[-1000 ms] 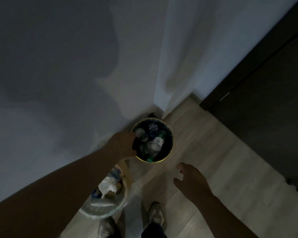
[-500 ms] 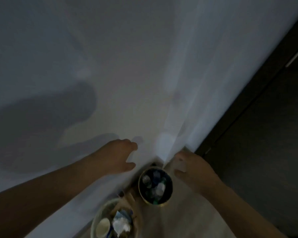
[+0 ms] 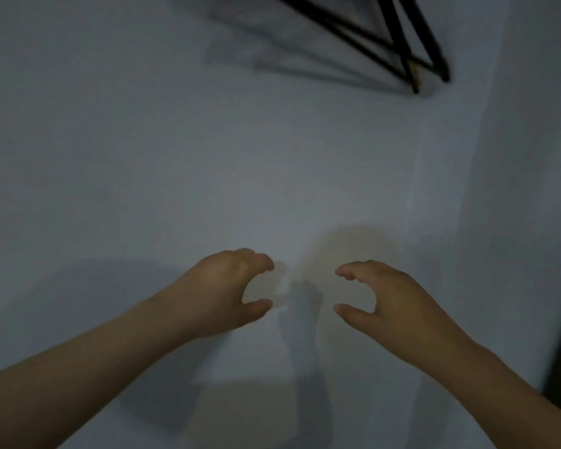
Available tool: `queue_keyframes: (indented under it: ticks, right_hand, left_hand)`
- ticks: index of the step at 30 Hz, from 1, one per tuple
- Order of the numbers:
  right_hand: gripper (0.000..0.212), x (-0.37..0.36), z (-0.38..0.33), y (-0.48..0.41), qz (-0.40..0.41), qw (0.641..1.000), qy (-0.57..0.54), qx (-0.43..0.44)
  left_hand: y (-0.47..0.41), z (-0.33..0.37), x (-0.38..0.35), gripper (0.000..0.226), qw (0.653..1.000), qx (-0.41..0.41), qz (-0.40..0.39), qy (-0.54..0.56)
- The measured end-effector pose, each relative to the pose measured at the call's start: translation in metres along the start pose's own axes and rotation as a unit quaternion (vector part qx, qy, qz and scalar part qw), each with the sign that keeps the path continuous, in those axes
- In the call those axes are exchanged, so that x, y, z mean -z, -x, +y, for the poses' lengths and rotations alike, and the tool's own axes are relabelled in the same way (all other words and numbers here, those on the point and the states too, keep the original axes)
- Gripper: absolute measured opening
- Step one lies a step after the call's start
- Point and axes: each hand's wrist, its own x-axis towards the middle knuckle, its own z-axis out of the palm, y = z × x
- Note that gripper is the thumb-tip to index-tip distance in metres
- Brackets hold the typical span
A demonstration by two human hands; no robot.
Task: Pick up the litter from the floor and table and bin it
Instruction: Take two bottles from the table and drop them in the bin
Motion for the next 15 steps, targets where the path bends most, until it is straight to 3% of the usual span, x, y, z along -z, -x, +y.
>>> queue_keyframes:
  ticks: [4,8,15]
  right_hand:
    - [0.047,0.021,-0.008,-0.022,0.015,0.996,-0.034,0.086]
    - [0.045,0.017,-0.028,-0.035,0.011,0.985,-0.078,0.154]
    - [0.046,-0.002,-0.114,-0.033,-0.015,0.953,-0.132,0.274]
  left_hand:
    - [0.018,0.014,0.038,0.053,0.996,0.074,0.048,-0.021]
    - [0.060,0.022,0.060,0.053,0.985,0.158,0.047,-0.056]
    - [0.158,0.030,0.119,0.053,0.943,0.299,0.051,-0.138]
